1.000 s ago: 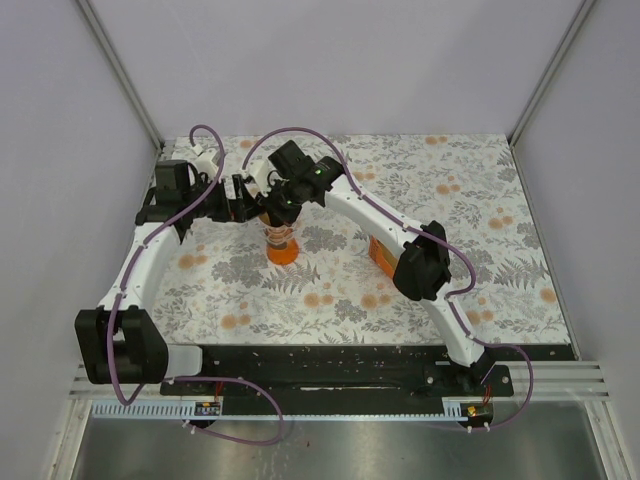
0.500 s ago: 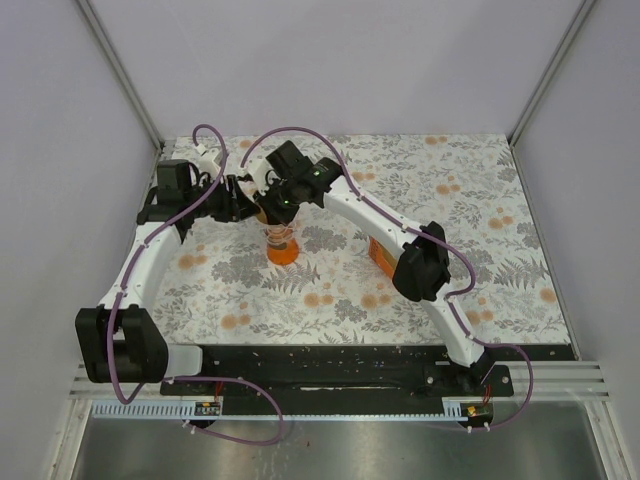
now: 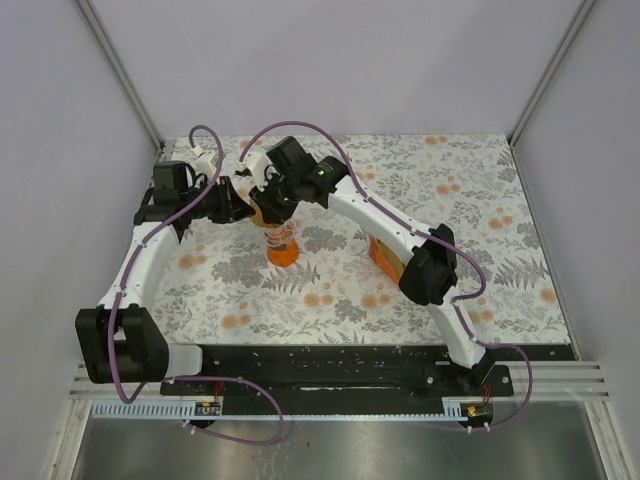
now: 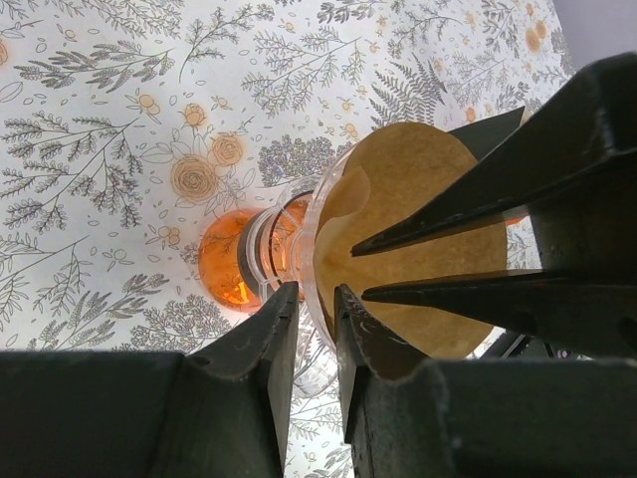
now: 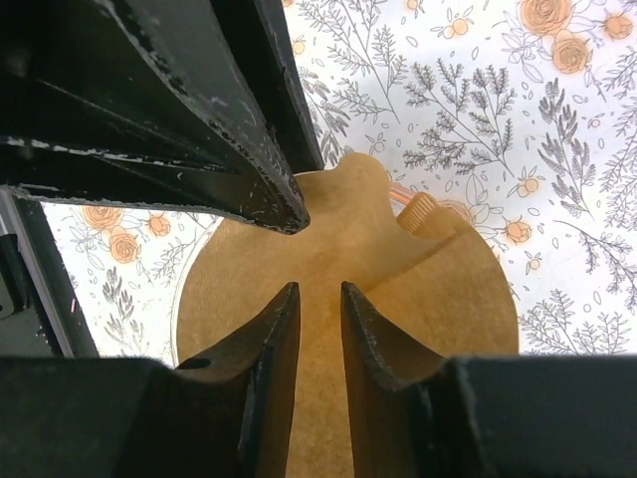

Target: Place the coffee filter in the dripper

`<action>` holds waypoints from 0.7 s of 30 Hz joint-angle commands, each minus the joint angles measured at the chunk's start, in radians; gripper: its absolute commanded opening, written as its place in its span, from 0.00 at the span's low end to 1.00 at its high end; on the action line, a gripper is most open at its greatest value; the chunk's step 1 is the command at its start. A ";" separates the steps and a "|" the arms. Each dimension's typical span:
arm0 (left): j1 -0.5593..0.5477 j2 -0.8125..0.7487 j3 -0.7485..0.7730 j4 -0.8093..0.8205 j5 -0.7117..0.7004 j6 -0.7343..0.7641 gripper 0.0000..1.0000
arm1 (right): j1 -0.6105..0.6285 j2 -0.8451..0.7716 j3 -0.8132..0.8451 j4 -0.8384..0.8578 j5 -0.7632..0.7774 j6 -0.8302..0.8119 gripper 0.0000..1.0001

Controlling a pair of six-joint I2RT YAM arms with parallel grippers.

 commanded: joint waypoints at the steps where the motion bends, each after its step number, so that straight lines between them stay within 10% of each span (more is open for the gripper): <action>1: 0.007 -0.031 0.008 0.002 0.015 0.023 0.25 | 0.006 -0.083 -0.011 0.049 0.037 0.025 0.33; 21: 0.007 -0.034 0.008 0.005 0.017 0.033 0.22 | -0.089 -0.118 0.122 0.017 -0.073 -0.063 0.90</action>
